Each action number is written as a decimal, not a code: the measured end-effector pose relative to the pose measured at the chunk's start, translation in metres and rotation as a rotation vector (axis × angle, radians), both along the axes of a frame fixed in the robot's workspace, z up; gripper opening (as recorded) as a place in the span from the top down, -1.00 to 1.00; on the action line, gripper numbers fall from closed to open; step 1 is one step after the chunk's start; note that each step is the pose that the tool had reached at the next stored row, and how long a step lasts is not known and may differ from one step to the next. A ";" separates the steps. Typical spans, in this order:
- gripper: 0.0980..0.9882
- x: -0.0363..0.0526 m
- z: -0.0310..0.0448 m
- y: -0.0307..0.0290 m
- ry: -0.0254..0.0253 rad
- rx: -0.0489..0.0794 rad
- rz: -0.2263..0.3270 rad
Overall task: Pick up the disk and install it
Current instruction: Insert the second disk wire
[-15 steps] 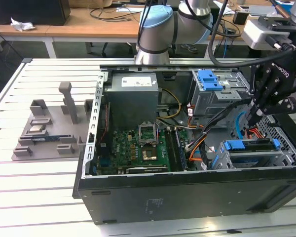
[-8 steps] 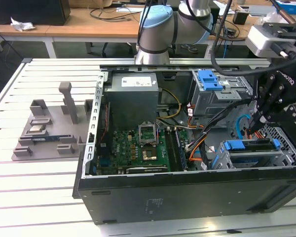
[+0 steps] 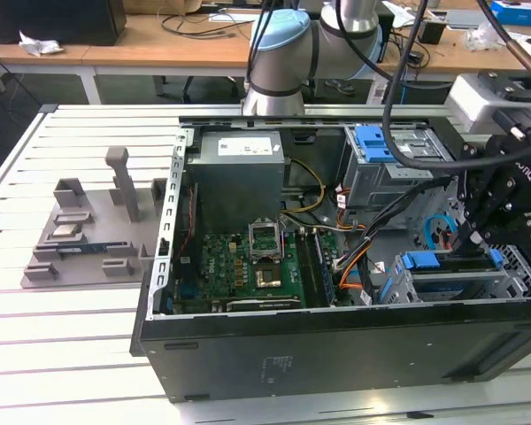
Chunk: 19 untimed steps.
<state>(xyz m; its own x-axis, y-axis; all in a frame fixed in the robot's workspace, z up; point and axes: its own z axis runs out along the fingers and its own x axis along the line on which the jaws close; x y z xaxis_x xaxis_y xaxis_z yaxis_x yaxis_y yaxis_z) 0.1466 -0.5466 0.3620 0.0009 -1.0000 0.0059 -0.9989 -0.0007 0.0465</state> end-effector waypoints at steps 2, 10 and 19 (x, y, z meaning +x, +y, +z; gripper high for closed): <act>0.98 0.0019 -0.0028 0.0000 0.0001 0.000 0.000; 0.98 0.0062 -0.0125 0.0000 0.0003 -0.002 0.000; 0.98 0.0061 -0.0171 0.0040 0.0003 -0.002 0.000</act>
<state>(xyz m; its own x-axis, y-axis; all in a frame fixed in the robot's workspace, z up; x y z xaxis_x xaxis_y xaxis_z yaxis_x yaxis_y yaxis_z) 0.1527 -0.5426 0.3449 0.0009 -1.0000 0.0079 -0.9989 -0.0005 0.0468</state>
